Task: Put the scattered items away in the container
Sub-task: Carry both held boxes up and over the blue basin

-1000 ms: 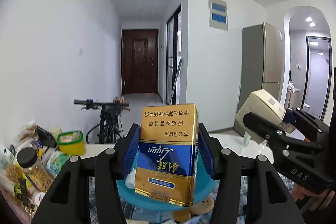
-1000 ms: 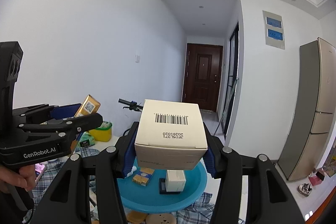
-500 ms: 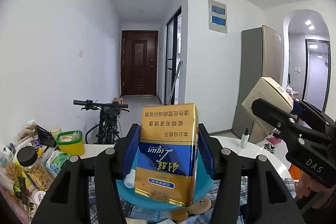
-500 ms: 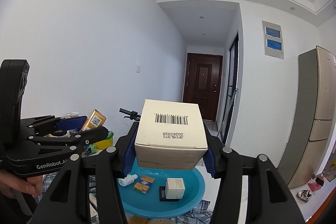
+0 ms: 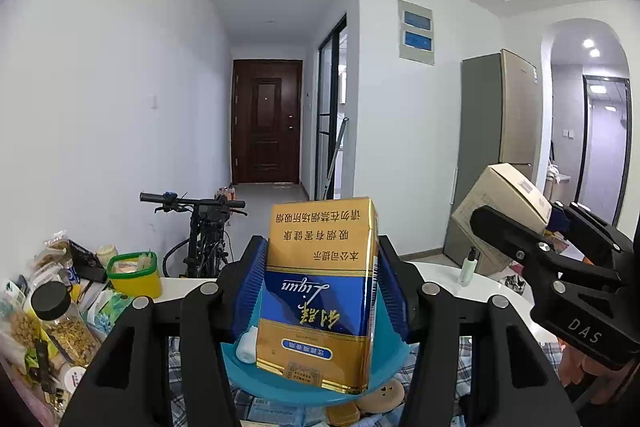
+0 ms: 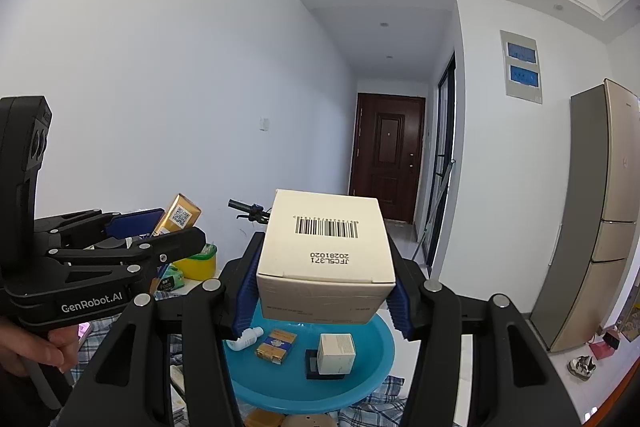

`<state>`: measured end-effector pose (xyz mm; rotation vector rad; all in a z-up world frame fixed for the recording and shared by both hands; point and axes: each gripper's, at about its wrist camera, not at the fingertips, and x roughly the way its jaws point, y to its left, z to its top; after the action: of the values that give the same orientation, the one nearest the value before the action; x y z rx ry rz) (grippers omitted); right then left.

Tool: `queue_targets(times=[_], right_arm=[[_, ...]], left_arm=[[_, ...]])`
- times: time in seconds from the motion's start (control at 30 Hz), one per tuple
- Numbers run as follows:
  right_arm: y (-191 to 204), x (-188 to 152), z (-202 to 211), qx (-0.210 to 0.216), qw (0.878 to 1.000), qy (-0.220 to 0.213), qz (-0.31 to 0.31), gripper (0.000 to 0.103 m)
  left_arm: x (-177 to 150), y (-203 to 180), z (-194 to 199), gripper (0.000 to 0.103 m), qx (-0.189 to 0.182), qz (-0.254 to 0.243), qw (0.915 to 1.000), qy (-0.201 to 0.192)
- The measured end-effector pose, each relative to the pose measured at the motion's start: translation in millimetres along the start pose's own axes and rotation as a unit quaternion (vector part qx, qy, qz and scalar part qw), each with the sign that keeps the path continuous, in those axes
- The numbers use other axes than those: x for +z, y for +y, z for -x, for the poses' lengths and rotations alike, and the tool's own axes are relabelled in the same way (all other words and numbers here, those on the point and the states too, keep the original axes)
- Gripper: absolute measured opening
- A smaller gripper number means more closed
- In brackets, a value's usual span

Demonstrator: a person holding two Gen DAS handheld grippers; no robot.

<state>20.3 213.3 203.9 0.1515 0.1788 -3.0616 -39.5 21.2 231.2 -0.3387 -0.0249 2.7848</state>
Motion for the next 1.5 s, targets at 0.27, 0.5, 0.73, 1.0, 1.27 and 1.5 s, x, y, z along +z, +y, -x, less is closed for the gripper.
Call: queue_targets(times=[0.27, 0.5, 0.73, 1.0, 1.27, 1.5], right_arm=[[-11.1, -4.3, -30.6, 0.004, 1.0, 0.023, -0.012, 0.053], [-25.8, -10.8, -75.9, 0.001, 0.998, 0.063, -0.027, 0.053], [-40.6, -8.9, -111.1, -0.015, 0.997, 0.076, -0.029, 0.053], [-53.3, -8.0, -147.8, -0.027, 0.994, 0.088, -0.05, 0.053], [-56.9, -6.3, -198.1, -0.025, 0.991, 0.105, -0.08, 0.053], [-69.8, -2.5, -230.5, -0.034, 0.988, 0.128, -0.075, 0.053]], left_arm=[[-7.1, 15.3, -31.2, 0.057, 0.016, 0.003, 0.9995, 0.026], [-5.8, 28.7, -69.3, 0.057, 0.019, 0.02, 0.9989, 0.037], [-8.8, 33.8, -112.4, 0.057, 0.028, 0.015, 0.9988, 0.036], [-6.6, 50.0, -178.9, 0.057, 0.031, 0.026, 0.9984, 0.039], [-9.4, 73.7, -238.3, 0.057, 0.046, 0.079, 0.9938, 0.064], [-10.4, 89.5, -267.2, 0.057, 0.053, 0.086, 0.9907, 0.092]])
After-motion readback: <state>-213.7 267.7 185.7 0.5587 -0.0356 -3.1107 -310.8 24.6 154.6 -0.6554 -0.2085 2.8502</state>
